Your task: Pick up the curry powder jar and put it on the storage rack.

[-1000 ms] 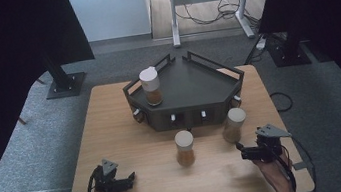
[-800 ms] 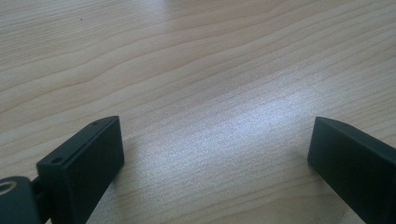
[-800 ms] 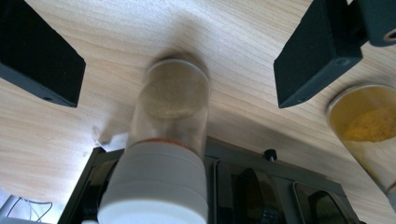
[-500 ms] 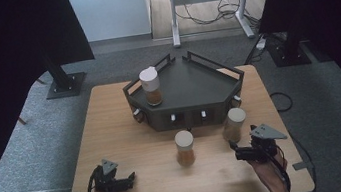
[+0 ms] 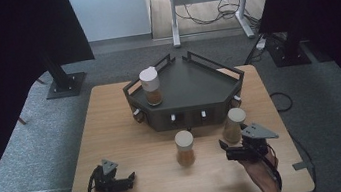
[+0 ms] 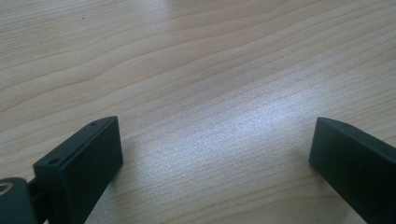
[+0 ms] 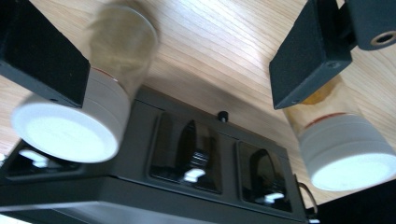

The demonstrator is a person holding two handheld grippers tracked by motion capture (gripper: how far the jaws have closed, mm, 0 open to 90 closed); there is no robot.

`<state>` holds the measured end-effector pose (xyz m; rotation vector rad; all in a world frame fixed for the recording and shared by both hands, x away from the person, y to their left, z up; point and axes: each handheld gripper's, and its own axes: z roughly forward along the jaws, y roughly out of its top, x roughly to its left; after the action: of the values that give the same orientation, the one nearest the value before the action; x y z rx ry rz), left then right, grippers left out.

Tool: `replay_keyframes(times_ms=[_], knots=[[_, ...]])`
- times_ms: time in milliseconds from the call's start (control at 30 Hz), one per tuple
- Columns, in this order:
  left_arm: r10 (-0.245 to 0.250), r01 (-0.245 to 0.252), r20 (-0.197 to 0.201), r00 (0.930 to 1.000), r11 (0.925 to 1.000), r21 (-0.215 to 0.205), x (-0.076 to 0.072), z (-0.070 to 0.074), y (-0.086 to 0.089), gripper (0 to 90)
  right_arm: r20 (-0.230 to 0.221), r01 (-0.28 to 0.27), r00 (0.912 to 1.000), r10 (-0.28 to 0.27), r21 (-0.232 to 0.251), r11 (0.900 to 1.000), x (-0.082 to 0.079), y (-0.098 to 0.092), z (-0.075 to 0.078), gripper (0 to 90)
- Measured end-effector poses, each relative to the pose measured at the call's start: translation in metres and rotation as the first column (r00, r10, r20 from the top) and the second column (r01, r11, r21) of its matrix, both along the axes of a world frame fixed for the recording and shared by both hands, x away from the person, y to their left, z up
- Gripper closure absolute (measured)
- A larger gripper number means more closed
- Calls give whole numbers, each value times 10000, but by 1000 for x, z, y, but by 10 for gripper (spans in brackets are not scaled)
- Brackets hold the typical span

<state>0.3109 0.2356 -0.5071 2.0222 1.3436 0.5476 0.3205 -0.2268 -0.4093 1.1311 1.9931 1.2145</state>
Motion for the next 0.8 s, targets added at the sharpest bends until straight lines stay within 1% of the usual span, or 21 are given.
replay_keyframes(times_ms=[367, 800], knots=[[3, -3, 3, 10000, 10000, 2, 0, 0, 0, 23, 44, -391, 9992, 391, 39, 9992, -1, 17, 2, 49], [15, -15, 3, 10000, 10000, 1, 0, 0, 0, 23, 110, -998, 9949, 998, 41, 9950, -3, 42, 1, 51]])
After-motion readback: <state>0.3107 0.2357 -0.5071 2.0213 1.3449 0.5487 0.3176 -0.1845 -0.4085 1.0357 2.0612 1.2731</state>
